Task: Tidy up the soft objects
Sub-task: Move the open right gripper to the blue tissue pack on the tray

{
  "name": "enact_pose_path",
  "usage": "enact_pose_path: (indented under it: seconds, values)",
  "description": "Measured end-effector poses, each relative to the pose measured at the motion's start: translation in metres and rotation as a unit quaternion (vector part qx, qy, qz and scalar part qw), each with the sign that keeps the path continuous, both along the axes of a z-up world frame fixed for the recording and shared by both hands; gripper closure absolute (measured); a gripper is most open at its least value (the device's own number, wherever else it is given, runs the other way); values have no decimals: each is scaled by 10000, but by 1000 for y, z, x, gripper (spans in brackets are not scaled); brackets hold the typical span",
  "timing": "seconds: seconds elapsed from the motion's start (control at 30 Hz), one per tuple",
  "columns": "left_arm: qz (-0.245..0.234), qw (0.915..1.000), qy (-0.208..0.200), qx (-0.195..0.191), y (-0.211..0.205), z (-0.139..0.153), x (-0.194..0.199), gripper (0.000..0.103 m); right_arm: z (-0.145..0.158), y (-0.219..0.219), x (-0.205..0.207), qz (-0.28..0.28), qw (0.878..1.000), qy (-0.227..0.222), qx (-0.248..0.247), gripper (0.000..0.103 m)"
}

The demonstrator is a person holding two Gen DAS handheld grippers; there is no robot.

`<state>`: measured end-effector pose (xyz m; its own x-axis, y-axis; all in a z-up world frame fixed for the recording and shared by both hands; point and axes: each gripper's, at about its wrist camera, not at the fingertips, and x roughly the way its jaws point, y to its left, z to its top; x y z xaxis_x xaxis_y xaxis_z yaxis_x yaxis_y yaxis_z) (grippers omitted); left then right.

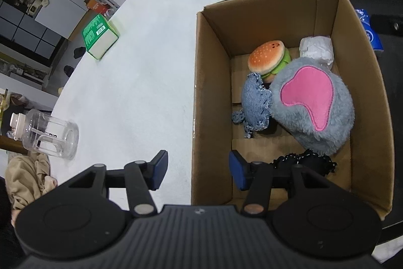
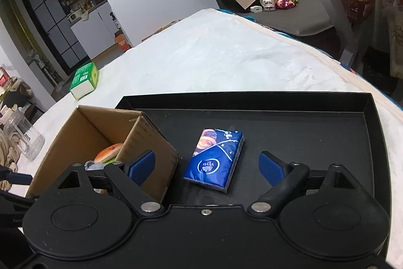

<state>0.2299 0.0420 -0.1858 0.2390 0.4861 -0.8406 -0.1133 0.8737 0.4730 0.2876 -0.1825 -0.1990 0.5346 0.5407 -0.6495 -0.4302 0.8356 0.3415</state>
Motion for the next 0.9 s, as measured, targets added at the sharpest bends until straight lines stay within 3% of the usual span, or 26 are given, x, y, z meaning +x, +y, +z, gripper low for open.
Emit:
enact_pose_path:
  seconds: [0.4,0.8,0.9]
  values:
    - [109,9995,208,198,-6,-9,12,51,-17,8,12,175,9998,102,84,18]
    - [117,9987,315,382,-11,-13,16,51,-34,18,12,126,9996,13,-250,27]
    - [113,9987,298,388,-13,-11,15,51,-38,24,10,166,9988,30,-454,34]
